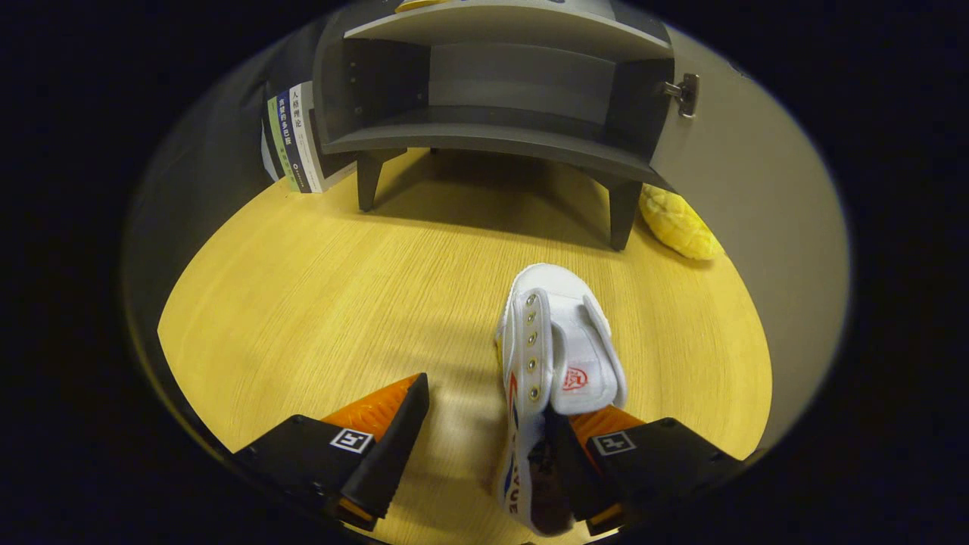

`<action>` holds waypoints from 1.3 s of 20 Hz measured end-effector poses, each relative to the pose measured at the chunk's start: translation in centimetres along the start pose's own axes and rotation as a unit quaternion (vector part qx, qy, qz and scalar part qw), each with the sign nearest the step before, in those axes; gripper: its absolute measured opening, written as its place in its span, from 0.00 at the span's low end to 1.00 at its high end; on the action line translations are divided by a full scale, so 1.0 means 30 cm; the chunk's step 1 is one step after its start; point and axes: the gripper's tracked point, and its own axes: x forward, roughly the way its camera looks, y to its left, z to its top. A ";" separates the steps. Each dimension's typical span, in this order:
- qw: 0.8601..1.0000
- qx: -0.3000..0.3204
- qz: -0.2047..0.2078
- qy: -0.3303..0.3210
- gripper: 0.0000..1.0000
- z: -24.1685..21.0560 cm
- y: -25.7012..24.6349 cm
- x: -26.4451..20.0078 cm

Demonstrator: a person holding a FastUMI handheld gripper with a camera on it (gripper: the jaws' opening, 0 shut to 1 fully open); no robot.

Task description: Open the shoe cabinet door, grab the shoes and put them into the shoe cabinet, then close the shoe cabinet door.

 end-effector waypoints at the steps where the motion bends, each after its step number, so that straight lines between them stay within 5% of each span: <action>1: 1.000 0.000 -0.007 0.001 0.79 0.003 -0.012 0.007; 5: 1.000 -0.004 -0.031 0.002 0.37 0.005 -0.052 0.026; 6: 1.000 -0.009 -0.028 0.008 0.20 0.001 -0.050 0.017; 8: 0.999 -0.019 -0.018 0.020 0.19 -0.005 -0.049 0.005; 12: 1.000 -0.016 -0.005 0.023 0.02 -0.003 -0.037 0.015; 20: 1.000 0.012 -0.017 0.010 0.02 0.046 -0.040 -0.092; 26: 0.997 -0.007 -0.005 -0.074 0.02 0.249 0.020 -0.362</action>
